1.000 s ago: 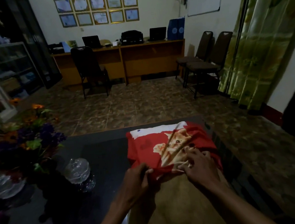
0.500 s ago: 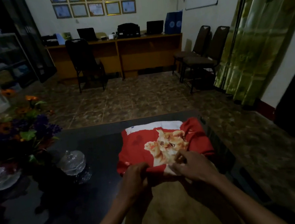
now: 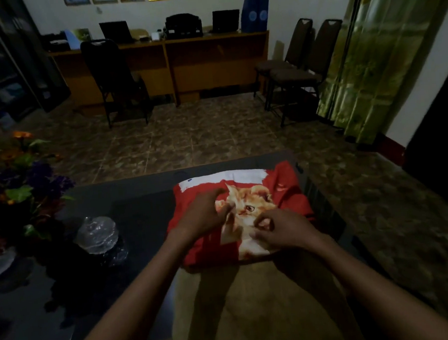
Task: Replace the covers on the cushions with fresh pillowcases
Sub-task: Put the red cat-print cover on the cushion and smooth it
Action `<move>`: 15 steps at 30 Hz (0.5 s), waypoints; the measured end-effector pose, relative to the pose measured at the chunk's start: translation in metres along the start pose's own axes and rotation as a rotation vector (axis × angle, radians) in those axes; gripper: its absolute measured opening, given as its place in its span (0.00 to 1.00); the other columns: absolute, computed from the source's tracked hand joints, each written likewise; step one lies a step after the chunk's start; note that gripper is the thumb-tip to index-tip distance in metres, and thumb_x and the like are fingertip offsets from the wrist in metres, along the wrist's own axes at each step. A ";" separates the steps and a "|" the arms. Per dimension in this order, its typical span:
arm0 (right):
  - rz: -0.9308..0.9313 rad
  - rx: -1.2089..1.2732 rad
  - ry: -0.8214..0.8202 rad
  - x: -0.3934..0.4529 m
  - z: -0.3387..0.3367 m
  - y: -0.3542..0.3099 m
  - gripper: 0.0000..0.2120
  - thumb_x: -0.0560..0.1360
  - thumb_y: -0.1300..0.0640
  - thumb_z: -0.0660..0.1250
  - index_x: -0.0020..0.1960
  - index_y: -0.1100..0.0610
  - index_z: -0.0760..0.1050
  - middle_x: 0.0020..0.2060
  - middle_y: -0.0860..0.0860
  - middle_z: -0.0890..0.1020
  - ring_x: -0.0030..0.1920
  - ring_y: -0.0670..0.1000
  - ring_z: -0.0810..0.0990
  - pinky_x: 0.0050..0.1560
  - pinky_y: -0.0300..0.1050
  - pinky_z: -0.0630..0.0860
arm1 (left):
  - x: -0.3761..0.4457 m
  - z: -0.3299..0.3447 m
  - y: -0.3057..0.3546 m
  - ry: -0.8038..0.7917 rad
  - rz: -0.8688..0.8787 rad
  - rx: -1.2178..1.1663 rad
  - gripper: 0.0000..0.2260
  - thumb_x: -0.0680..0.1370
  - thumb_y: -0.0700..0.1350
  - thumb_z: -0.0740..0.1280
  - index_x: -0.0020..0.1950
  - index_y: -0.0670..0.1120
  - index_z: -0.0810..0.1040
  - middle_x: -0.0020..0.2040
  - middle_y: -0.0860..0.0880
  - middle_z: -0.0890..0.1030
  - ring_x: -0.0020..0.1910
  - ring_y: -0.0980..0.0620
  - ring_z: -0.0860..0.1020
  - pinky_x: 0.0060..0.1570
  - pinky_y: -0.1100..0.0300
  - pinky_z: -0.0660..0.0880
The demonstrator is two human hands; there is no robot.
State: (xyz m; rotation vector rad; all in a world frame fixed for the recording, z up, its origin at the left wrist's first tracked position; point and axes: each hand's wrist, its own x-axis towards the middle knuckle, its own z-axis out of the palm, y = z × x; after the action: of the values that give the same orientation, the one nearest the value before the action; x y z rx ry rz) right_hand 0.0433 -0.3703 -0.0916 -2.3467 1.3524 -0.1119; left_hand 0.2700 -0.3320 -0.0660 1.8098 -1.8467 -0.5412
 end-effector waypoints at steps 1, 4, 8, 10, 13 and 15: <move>0.013 0.020 -0.004 0.006 -0.005 -0.001 0.21 0.76 0.36 0.68 0.63 0.46 0.79 0.59 0.47 0.83 0.56 0.49 0.81 0.53 0.46 0.77 | 0.020 0.006 0.000 0.007 0.010 0.066 0.24 0.82 0.56 0.64 0.77 0.52 0.66 0.76 0.48 0.68 0.74 0.49 0.67 0.71 0.53 0.64; 0.055 -0.007 0.015 0.023 -0.014 -0.003 0.19 0.77 0.40 0.68 0.64 0.48 0.79 0.60 0.50 0.83 0.57 0.51 0.82 0.54 0.47 0.78 | 0.057 0.043 -0.012 -0.126 -0.078 0.293 0.31 0.82 0.64 0.51 0.82 0.55 0.49 0.83 0.49 0.46 0.81 0.44 0.46 0.77 0.37 0.48; 0.142 0.018 0.261 0.051 -0.017 0.002 0.23 0.78 0.44 0.67 0.71 0.47 0.73 0.65 0.51 0.80 0.63 0.54 0.79 0.61 0.51 0.76 | 0.039 0.108 -0.040 -0.054 -0.163 0.294 0.33 0.79 0.68 0.38 0.81 0.57 0.37 0.80 0.54 0.32 0.78 0.49 0.30 0.73 0.31 0.34; 0.141 0.112 0.309 0.073 -0.016 0.006 0.29 0.77 0.40 0.66 0.76 0.44 0.65 0.73 0.51 0.73 0.71 0.54 0.72 0.69 0.54 0.71 | 0.029 0.120 -0.045 0.028 -0.156 0.288 0.32 0.80 0.68 0.37 0.80 0.58 0.35 0.79 0.57 0.29 0.77 0.51 0.28 0.72 0.33 0.31; 0.159 0.030 0.129 0.104 0.006 0.018 0.41 0.74 0.25 0.56 0.81 0.38 0.48 0.82 0.47 0.50 0.81 0.58 0.47 0.77 0.68 0.45 | 0.021 0.122 -0.047 0.126 -0.145 0.284 0.31 0.80 0.69 0.36 0.80 0.59 0.34 0.78 0.59 0.29 0.77 0.53 0.28 0.71 0.35 0.29; 0.187 0.026 0.110 0.115 0.032 0.031 0.42 0.72 0.20 0.48 0.80 0.34 0.41 0.81 0.41 0.40 0.81 0.59 0.37 0.73 0.76 0.37 | 0.019 0.125 -0.048 0.159 -0.154 0.270 0.31 0.79 0.68 0.35 0.80 0.58 0.35 0.78 0.60 0.30 0.77 0.55 0.29 0.71 0.36 0.29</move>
State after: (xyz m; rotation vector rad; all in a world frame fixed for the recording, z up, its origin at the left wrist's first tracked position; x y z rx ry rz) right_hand 0.0869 -0.4699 -0.1491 -2.2085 1.6056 -0.2044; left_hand 0.2339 -0.3608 -0.1930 2.1170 -1.7489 -0.1993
